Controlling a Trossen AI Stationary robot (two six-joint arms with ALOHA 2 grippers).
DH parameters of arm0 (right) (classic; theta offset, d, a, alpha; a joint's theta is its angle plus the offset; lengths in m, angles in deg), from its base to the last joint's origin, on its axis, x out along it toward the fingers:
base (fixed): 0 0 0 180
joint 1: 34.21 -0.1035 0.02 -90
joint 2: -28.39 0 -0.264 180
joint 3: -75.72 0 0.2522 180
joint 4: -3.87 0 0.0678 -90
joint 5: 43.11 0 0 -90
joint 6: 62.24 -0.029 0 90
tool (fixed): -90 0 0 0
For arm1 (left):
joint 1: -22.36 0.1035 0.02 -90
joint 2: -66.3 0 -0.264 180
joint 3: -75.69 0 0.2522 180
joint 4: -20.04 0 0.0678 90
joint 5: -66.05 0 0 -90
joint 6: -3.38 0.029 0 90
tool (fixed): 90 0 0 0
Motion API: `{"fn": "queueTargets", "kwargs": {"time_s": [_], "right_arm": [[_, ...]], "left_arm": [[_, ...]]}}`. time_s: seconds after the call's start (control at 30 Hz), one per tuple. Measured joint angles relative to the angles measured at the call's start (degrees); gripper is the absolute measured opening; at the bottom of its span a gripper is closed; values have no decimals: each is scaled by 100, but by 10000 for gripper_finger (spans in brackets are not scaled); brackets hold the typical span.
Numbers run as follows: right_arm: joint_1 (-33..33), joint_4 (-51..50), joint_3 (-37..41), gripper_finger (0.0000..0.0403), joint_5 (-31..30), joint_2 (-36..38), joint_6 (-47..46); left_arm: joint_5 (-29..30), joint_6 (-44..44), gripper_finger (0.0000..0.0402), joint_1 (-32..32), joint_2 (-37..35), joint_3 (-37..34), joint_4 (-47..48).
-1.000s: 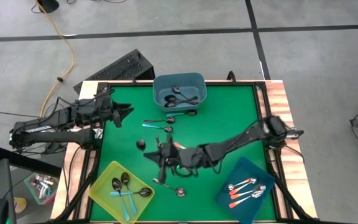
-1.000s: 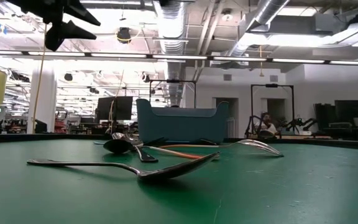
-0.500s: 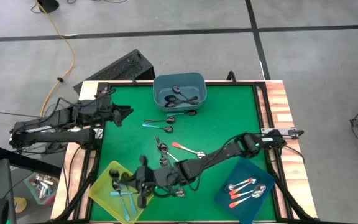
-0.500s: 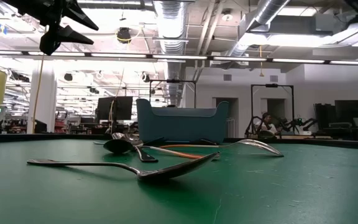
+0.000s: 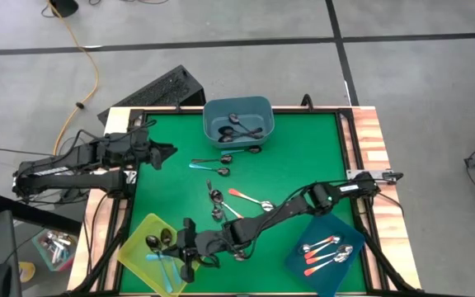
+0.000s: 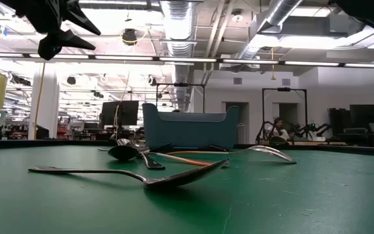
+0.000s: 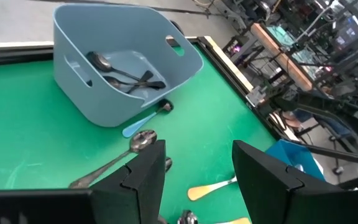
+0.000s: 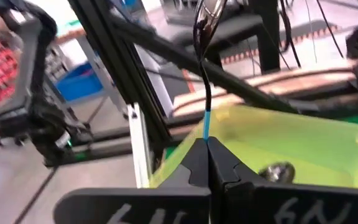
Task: Sort silverware by color (type)
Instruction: Put the light blue spoon into the yellow bin
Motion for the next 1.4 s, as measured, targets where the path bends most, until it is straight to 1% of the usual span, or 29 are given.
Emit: {"fn": "queueTargets", "kwargs": {"time_s": [0.17,0.33,0.4,0.63,0.8,1.27,1.4], "right_arm": [[-22,-471,-7,0,39,-100,-215],[-26,-601,6,0,94,-285,-681],[-22,-490,-25,0,84,-354,-855],[20,-497,-7,0,152,-424,-1035],[28,-683,-7,4,163,-423,-1056],[33,-677,-7,8,162,-423,-1005],[44,-672,-7,22,179,-420,-925]], "left_arm": [[2,-45,170,-2,-1,0,10],[6,-45,170,-2,0,0,66],[7,-42,170,-1,-2,0,80],[15,34,170,0,-2,0,159],[16,75,170,0,-1,0,169],[17,63,170,0,-2,0,170],[17,54,170,0,-2,0,170]]}}
